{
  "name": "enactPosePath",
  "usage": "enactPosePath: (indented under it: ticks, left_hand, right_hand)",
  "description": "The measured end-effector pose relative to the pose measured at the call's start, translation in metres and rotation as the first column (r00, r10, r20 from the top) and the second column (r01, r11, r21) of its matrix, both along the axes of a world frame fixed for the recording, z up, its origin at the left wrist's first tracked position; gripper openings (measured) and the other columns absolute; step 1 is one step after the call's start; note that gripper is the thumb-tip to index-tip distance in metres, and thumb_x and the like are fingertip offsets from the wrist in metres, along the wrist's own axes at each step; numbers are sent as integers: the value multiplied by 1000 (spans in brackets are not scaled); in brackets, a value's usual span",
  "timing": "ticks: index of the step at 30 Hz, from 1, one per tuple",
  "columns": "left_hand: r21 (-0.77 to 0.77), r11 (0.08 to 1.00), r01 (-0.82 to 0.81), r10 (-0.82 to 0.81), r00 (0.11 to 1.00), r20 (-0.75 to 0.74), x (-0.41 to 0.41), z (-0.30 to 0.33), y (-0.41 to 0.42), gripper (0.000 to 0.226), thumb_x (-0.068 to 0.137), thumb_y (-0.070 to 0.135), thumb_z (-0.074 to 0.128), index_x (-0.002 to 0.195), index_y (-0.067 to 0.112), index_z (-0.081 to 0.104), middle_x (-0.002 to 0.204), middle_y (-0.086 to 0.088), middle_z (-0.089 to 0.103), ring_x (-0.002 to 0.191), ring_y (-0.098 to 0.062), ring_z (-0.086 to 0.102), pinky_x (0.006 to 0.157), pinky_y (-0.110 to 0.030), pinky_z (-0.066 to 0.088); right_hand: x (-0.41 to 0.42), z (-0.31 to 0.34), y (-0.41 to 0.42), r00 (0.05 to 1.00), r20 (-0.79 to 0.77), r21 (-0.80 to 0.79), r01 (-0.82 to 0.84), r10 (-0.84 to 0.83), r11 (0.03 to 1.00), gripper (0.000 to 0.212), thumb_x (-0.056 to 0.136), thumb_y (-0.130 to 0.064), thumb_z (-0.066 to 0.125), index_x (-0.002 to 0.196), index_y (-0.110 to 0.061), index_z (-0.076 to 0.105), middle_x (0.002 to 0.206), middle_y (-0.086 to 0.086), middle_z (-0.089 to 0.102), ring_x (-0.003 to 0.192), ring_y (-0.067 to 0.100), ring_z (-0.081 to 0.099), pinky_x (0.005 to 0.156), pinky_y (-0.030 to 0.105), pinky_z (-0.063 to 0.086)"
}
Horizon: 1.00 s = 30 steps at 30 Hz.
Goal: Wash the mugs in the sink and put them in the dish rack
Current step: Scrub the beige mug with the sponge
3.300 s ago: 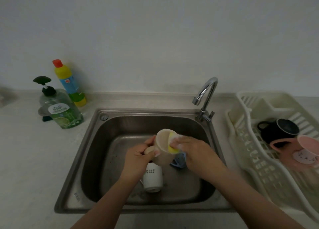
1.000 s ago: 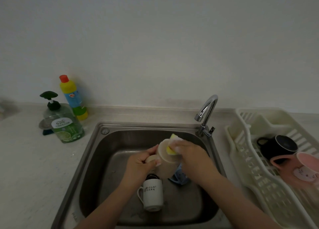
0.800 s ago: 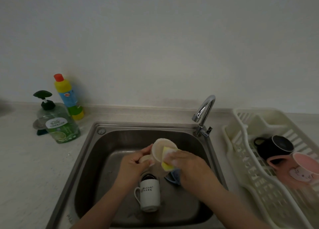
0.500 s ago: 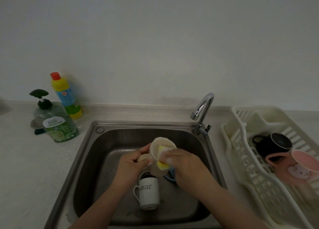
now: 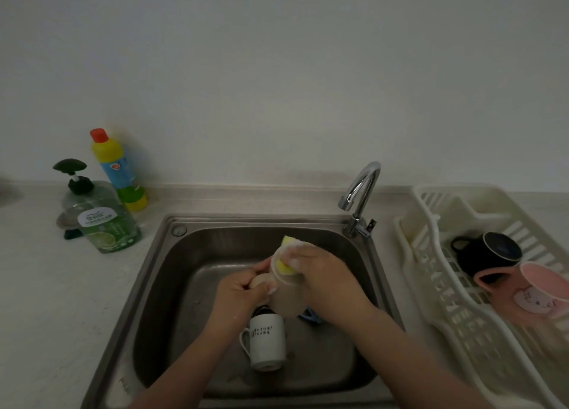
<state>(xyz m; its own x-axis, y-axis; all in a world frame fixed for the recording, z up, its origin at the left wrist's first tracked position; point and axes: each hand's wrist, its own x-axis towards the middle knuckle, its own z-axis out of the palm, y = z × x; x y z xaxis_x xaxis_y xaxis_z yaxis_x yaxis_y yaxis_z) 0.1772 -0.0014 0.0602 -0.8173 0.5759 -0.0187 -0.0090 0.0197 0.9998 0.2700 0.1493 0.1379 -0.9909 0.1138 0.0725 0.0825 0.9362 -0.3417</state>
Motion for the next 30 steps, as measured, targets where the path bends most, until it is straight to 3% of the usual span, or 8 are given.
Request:
enactPosePath:
  ticks: [5,9,14,17,20,24,27,30]
  left_hand:
    - [12,1000,7,-7,1000,-3,-10,-5,-5,33,79,-1,74,103,22,74,114,-4,73,98,-19,71,79,-30,58]
    - [-37,999,17,-18,999,-33,-6,-2,3,37,82,-5,69,111,19,71,104,1,76,91,-12,72,77,-27,58]
    - [-22,1000,-19,19,999,-26,-11,-4,1,36,80,-8,69,111,10,71,106,-1,75,88,-6,70,73,-20,55]
    - [-71,997,12,-17,997,-69,-11,-9,0,27,80,-5,71,107,-7,70,115,-1,72,95,-10,70,74,-21,55]
    - [-72,997,7,-11,999,-49,-8,-8,4,23,83,-4,69,103,5,72,112,-5,74,90,-10,71,74,-24,57]
    - [-42,999,-7,6,1000,-26,-13,-11,-3,31,81,-6,70,105,15,73,111,-1,73,92,-9,71,73,-21,56]
    - [-92,996,17,-23,998,-56,-11,-10,-3,37,83,-1,70,115,18,71,112,5,73,97,-8,69,77,-20,55]
    - [-41,999,-30,29,999,-21,-12,-7,1,40,84,-5,67,112,22,70,100,5,76,89,-7,71,71,-18,55]
  right_hand:
    - [30,-3,2,995,-72,-48,-68,64,997,52,66,0,80,112,-20,70,117,-2,68,110,15,63,91,38,55]
    - [4,-6,6,997,-62,-25,35,-37,999,50,90,-10,62,138,-20,53,145,-1,47,135,16,41,117,34,30]
    - [23,-5,1,997,-58,-56,-59,56,997,44,79,-4,68,121,-17,67,127,1,64,119,19,59,103,40,47]
    - [17,-7,15,995,9,-5,97,-97,995,51,91,-8,58,138,-25,50,144,-4,48,133,13,42,114,34,33]
    - [-4,0,-2,999,19,-73,31,-29,997,47,95,-21,55,141,-23,48,149,-2,42,138,13,36,116,30,28]
    - [23,-7,3,999,-40,-95,-20,17,995,43,80,0,69,120,-15,67,125,5,65,118,20,60,104,38,46]
    - [11,-8,14,987,-31,-128,151,-156,980,47,92,-4,56,136,-20,54,142,-3,49,132,14,44,114,26,30]
    - [-6,-6,-6,1000,9,-88,30,-29,996,49,95,-11,54,142,-21,46,150,-3,39,139,12,34,116,22,22]
